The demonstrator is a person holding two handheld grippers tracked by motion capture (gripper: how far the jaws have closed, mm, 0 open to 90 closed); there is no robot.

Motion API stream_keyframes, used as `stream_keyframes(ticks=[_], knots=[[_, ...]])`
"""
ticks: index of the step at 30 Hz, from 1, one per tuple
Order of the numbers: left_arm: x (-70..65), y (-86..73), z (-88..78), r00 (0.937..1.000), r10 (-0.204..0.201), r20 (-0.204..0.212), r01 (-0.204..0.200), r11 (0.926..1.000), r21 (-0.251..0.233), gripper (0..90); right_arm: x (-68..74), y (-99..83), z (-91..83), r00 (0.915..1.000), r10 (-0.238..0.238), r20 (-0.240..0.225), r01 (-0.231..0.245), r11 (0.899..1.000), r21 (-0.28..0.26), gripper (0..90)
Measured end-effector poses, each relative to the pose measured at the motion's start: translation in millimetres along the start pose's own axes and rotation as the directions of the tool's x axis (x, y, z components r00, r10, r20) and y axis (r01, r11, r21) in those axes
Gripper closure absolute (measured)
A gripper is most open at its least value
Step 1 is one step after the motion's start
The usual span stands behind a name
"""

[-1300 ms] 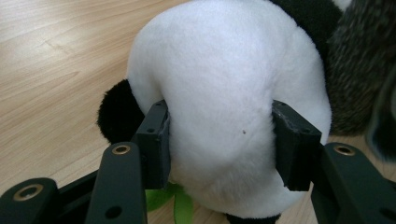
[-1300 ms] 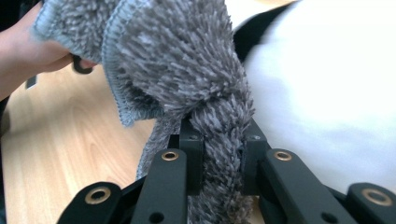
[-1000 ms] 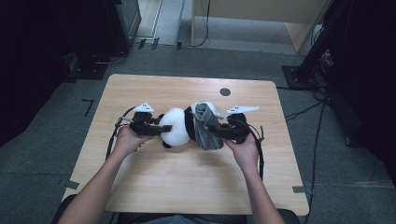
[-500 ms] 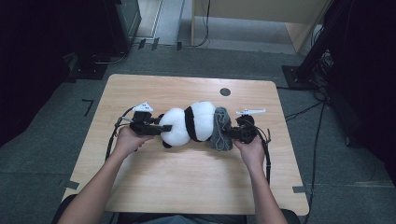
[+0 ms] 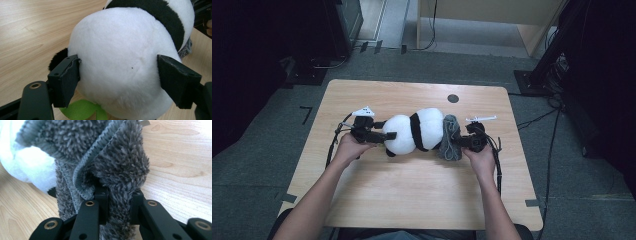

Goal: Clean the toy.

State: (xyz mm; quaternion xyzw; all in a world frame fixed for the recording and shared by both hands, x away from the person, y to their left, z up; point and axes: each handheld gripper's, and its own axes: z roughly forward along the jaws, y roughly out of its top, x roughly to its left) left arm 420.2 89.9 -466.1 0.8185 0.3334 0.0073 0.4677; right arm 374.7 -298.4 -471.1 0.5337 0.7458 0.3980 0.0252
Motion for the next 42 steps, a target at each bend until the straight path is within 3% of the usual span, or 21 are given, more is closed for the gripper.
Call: stream_keyframes(ticks=[5, 7, 11, 15, 19, 24, 26, 28, 30, 31, 34, 37, 42], knots=[[8.6, -3.4, 11.8, 0.9993, 0.013, 0.035, -0.013, 0.9999, -0.004, 7.9, 1.3, 3.8, 3.3, 0.9997, -0.021, -0.01, 0.021, 1.0, 0.018, 77.5], [11.5, -0.5, 17.0, 0.9989, 0.025, 0.039, -0.025, 0.9994, 0.023, 0.5, 1.3, 5.7, 5.3, 0.9997, -0.021, -0.016, 0.021, 0.999, 0.03, 77.8], [15.2, 5.7, 23.3, 0.9936, 0.083, 0.077, -0.086, 0.9959, 0.03, 0.0, 1.3, 9.3, 8.4, 0.9991, -0.042, -0.011, 0.042, 0.998, 0.036, 78.3], [20.9, 3.0, 27.4, 0.9869, 0.08, 0.14, -0.084, 0.9962, 0.021, 0.0, 0.3, 13.7, 12.2, 0.9992, -0.038, -0.012, 0.038, 0.999, 0.03, 79.4], [21.6, 1.4, 27.1, 0.9838, 0.068, 0.166, -0.075, 0.9966, 0.033, 2.8, 5.5, 18.3, 15.5, 0.9975, -0.07, 0.008, 0.07, 0.997, 0.023, 80.0], [6.4, 8.0, 20.2, 0.9927, 0.07, 0.099, -0.078, 0.9934, 0.084, 27.1, 10.6, 22.8, 15.5, 0.9942, -0.085, 0.067, 0.085, 0.996, -0.011, 80.5], [0.1, 9.7, 15.5, 0.9952, 0.057, 0.079, -0.064, 0.9939, 0.09, 37.3, 11.2, 24.3, 12.0, 0.9925, -0.092, 0.082, 0.094, 0.995, -0.032, 80.4], [-4.6, 9.1, 11.3, 0.9976, 0.019, 0.066, -0.025, 0.9958, 0.088, 44.9, 11.3, 26.4, 4.4, 0.9914, -0.094, 0.091, 0.1, 0.993, -0.065, 80.2], [-5.8, 9.1, 4.7, 0.9937, -0.073, 0.085, 0.069, 0.9961, 0.055, 48.7, 12.3, 29.2, -6.0, 0.9902, -0.097, 0.101, 0.106, 0.99, -0.092, 80.0], [-7.6, 10.1, 1.5, 0.9926, -0.094, 0.077, 0.091, 0.9951, 0.039, 49.4, 13.5, 30.7, -11.7, 0.9896, -0.096, 0.107, 0.107, 0.989, -0.101, 79.9], [-14.1, 14.5, -9.3, 0.9918, -0.118, 0.048, 0.119, 0.9925, -0.027, 50.2, 18.9, 34.9, -31.4, 0.99, -0.098, 0.101, 0.112, 0.982, -0.151, 79.7], [-22.7, 18.6, -17.5, 0.9888, -0.148, 0.022, 0.149, 0.9844, -0.093, 50.1, 30.4, 40.1, -53.8, 0.9923, -0.102, 0.069, 0.115, 0.971, -0.209, 79.7], [-38.5, 19.6, -12.5, 0.9881, -0.145, -0.051, 0.139, 0.9855, -0.097, 49.8, 68.0, 45.6, -72.4, 0.9846, -0.174, -0.015, 0.164, 0.95, -0.267, 79.7]])
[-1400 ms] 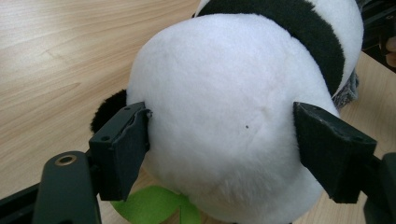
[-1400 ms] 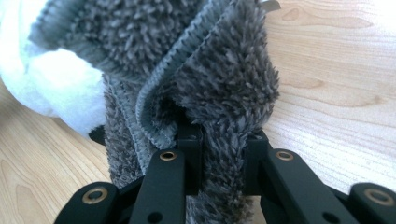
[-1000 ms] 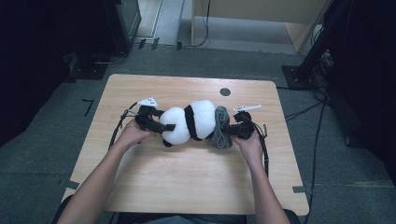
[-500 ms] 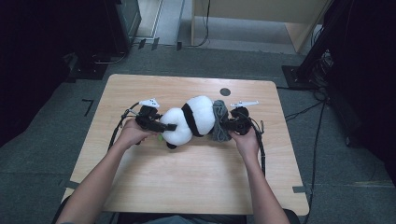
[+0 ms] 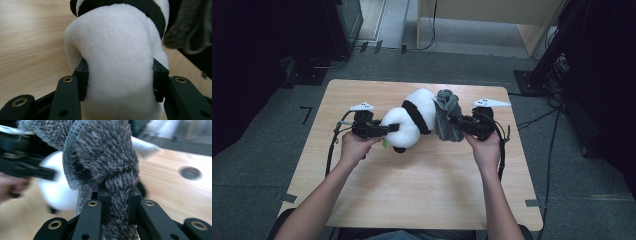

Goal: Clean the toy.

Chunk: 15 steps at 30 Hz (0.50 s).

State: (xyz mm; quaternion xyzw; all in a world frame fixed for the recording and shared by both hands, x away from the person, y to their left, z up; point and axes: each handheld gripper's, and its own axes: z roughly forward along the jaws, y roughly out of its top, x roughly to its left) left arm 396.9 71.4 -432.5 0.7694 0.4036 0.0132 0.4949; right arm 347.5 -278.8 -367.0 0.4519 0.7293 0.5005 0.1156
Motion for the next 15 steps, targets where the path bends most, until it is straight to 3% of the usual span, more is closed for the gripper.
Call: stream_keyframes(ticks=[5, 8, 12, 15], knots=[[-6.8, -9.4, 11.4, 0.9974, -0.063, 0.033, 0.063, 0.998, 0.012, 49.4, 33.4, -2.8, 15.8, 0.9934, -0.032, -0.11, 0.035, 0.999, 0.025, 79.4], [-14.6, -12.3, 13.4, 0.9975, -0.052, 0.047, 0.052, 0.9986, 0.014, 49.2, 48.6, -9.1, 32.0, 0.9857, -0.027, -0.166, 0.035, 0.998, 0.046, 79.4], [-23.0, -14.7, 15.6, 0.9956, -0.068, 0.064, 0.069, 0.9976, -0.01, 49.1, 63.3, -20.5, 51.9, 0.9751, -0.011, -0.221, 0.021, 0.999, 0.045, 79.4], [-27.3, -15.8, 15.9, 0.995, -0.073, 0.068, 0.074, 0.9971, -0.018, 49.1, 68.7, -30.3, 65.1, 0.9753, -0.005, -0.221, 0.018, 0.998, 0.057, 79.4]])
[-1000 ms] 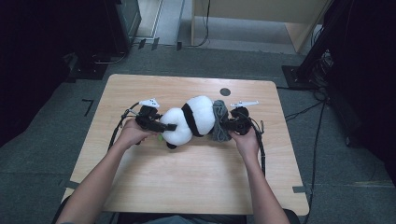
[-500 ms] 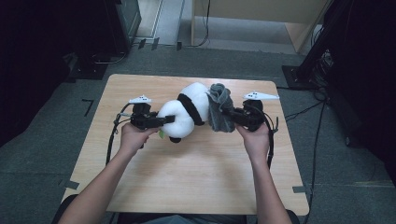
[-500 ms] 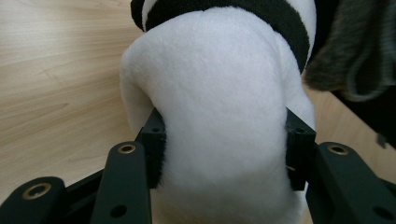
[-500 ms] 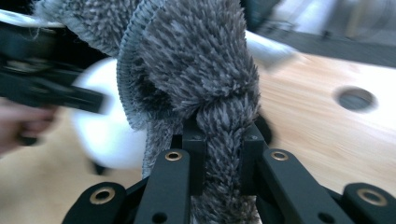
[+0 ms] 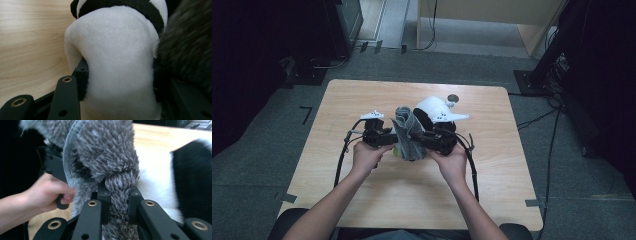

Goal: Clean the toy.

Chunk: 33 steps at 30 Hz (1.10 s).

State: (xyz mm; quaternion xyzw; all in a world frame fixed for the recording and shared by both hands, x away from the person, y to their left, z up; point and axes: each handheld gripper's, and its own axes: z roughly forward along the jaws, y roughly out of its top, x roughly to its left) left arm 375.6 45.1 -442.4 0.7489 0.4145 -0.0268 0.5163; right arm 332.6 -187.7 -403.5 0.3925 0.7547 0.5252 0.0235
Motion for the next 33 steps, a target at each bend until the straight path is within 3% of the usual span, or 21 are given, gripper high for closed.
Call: stream_keyframes(ticks=[5, 9, 13, 16, 19, 23, 27, 28, 30, 33], knots=[[2.6, -0.6, 2.1, 0.9991, -0.043, 0.007, 0.043, 0.9991, 0.006, 49.4, 1.3, -9.8, 7.5, 0.9997, -0.013, 0.022, 0.014, 0.999, -0.03, 79.3], [3.6, -1.2, 1.3, 0.9983, -0.056, -0.015, 0.056, 0.9984, -0.008, 49.7, 5.1, -17.3, 13.2, 0.9984, -0.041, 0.038, 0.042, 0.998, -0.049, 79.7], [6.2, -0.2, -0.5, 0.9977, -0.06, -0.03, 0.06, 0.9981, -0.014, 49.7, 8.0, -23.7, 18.3, 0.9971, -0.062, 0.043, 0.064, 0.997, -0.032, 79.8], [9.7, 0.6, -2.1, 0.9953, -0.092, -0.03, 0.091, 0.9955, -0.029, 49.7, 13.3, -29.3, 23.6, 0.9963, -0.077, 0.038, 0.078, 0.997, -0.016, 79.9], [13.8, 1.6, -4.8, 0.9916, -0.129, -0.011, 0.128, 0.9908, -0.044, 49.7, 19.2, -32.4, 29.6, 0.994, -0.104, 0.034, 0.104, 0.995, 0.011, 79.9], [15.4, 2.8, -7.8, 0.9891, -0.147, 0.006, 0.147, 0.9866, -0.07, 49.6, 23.3, -39.0, 40.4, 0.9914, -0.129, 0.021, 0.128, 0.991, 0.038, 80.2], [13.7, 4.7, -8.9, 0.9804, -0.185, 0.067, 0.191, 0.9779, -0.086, 49.3, 25.4, -49.0, 58.3, 0.9888, -0.149, 0.012, 0.146, 0.981, 0.125, 80.2], [11.0, 5.3, -9.3, 0.9825, -0.172, 0.07, 0.179, 0.9794, -0.094, 49.2, 24.9, -51.3, 62.7, 0.9881, -0.151, 0.029, 0.145, 0.979, 0.143, 80.2], [6.4, 5.9, -10.4, 0.9911, -0.126, 0.041, 0.13, 0.9868, -0.097, 48.8, 19.3, -56.0, 67.4, 0.9898, -0.134, 0.05, 0.126, 0.983, 0.13, 80.4], [12.8, 5.4, -11.8, 0.9839, -0.17, 0.055, 0.175, 0.9791, -0.104, 48.9, 10.6, -59.7, 65.9, 0.9898, -0.122, 0.074, 0.116, 0.99, 0.085, 80.4]])
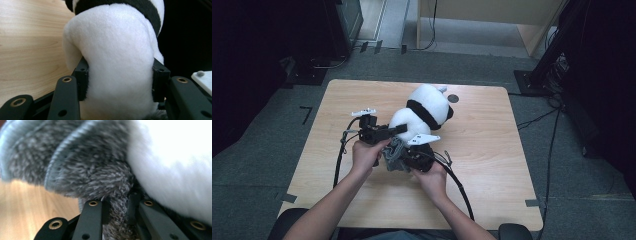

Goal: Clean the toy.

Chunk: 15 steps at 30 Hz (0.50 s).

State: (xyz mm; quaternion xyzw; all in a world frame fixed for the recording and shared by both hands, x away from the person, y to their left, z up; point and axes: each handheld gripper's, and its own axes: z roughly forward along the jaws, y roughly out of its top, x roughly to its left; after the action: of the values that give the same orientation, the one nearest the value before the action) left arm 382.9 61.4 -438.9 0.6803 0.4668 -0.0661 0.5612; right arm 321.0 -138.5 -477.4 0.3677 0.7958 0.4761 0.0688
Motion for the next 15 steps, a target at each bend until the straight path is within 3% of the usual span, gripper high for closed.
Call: stream_keyframes(ticks=[2, 6, 10, 15], knots=[[4.8, 0.5, -1.0, 0.9995, -0.031, 0.011, 0.031, 0.9995, 0.003, 49.1, -4.7, -1.1, 0.0, 0.9999, -0.002, 0.014, 0.002, 1.0, 0.011, 80.3], [8.4, 0.9, -1.9, 0.9979, -0.057, 0.029, 0.057, 0.9983, 0.01, 49.9, -14.3, -4.2, 2.3, 0.9995, 0.015, 0.026, -0.016, 0.999, 0.039, 80.2], [7.6, 1.0, -2.7, 0.9982, -0.046, 0.037, 0.046, 0.9989, 0.012, 50.1, -23.7, -6.6, 0.5, 0.9977, 0.041, 0.054, -0.044, 0.997, 0.058, 80.2], [8.7, 1.9, -3.9, 0.9973, -0.052, 0.051, 0.052, 0.9986, 0.013, 50.1, -32.0, -5.6, -5.7, 0.9949, 0.026, 0.097, -0.034, 0.996, 0.078, 80.2]])
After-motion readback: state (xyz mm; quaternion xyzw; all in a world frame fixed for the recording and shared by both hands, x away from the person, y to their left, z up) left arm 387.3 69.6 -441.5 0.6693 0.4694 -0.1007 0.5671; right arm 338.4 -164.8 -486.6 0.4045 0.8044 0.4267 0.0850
